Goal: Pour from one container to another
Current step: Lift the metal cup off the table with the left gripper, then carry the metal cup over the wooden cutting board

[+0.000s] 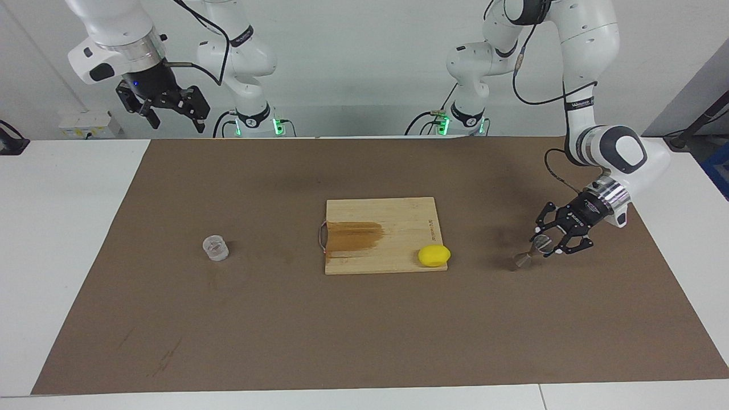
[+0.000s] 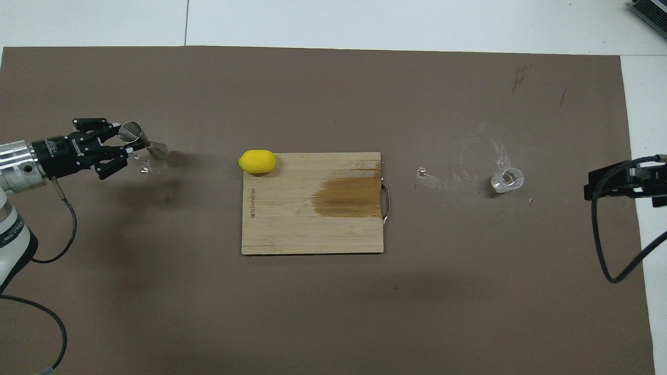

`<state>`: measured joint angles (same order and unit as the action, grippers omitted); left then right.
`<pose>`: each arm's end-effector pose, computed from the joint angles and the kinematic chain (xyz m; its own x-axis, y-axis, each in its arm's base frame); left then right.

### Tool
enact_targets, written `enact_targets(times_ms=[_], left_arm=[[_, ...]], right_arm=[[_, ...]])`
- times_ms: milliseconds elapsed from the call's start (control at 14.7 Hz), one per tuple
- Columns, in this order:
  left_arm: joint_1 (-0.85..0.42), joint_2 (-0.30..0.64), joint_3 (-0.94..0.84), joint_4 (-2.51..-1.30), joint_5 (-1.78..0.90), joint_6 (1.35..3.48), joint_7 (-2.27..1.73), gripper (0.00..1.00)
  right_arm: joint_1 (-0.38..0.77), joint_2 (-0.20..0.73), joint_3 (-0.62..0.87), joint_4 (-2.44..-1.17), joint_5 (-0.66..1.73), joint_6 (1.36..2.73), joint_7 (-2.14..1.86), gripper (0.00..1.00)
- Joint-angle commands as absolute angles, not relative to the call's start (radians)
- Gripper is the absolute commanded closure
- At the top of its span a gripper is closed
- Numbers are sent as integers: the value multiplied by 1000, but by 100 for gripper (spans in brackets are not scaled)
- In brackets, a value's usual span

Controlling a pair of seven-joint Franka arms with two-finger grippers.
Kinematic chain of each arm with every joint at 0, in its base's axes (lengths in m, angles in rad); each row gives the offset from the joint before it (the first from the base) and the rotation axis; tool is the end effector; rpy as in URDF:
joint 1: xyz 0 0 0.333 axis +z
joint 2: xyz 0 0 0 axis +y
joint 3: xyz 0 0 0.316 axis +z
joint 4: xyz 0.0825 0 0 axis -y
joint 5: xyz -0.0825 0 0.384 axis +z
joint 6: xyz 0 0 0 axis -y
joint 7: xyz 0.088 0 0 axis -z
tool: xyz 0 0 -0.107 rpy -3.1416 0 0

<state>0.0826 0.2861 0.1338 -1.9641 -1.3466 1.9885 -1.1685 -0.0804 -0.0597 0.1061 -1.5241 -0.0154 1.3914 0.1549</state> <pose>0.6059 0.0673 0.3464 -0.3374 0.3295 -0.8818 0.8664 0.4749 -0.1541 0.5165 0.0134 0.6629 0.9888 -0.1322 -0.0690 -0.1302 -0.9909 0.0327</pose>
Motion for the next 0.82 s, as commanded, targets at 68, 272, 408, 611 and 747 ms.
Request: enact_targets(times_ms=[68, 272, 408, 611, 747], left_arm=[[-12, 215, 72, -1979, -1419, 2075, -1232, 100], [-157, 181, 75, -1999, -1500, 2179, -1230, 100], [-279, 170, 75, -2026, -1592, 2288, -1226, 100], [-458, 176, 77, -2057, -1739, 2438, -1209, 100], [-572, 190, 77, -2057, -1778, 2564, -1206, 100]], right_arm=[[-87, -94, 107, -1555, 6, 1374, 132, 0], [-86, -94, 107, -1555, 5, 1381, 135, 0], [-90, -94, 107, -1557, 6, 1387, 147, 0], [-94, -92, 107, -1560, 5, 1391, 198, 0], [-95, -91, 107, -1566, 6, 1396, 260, 0]])
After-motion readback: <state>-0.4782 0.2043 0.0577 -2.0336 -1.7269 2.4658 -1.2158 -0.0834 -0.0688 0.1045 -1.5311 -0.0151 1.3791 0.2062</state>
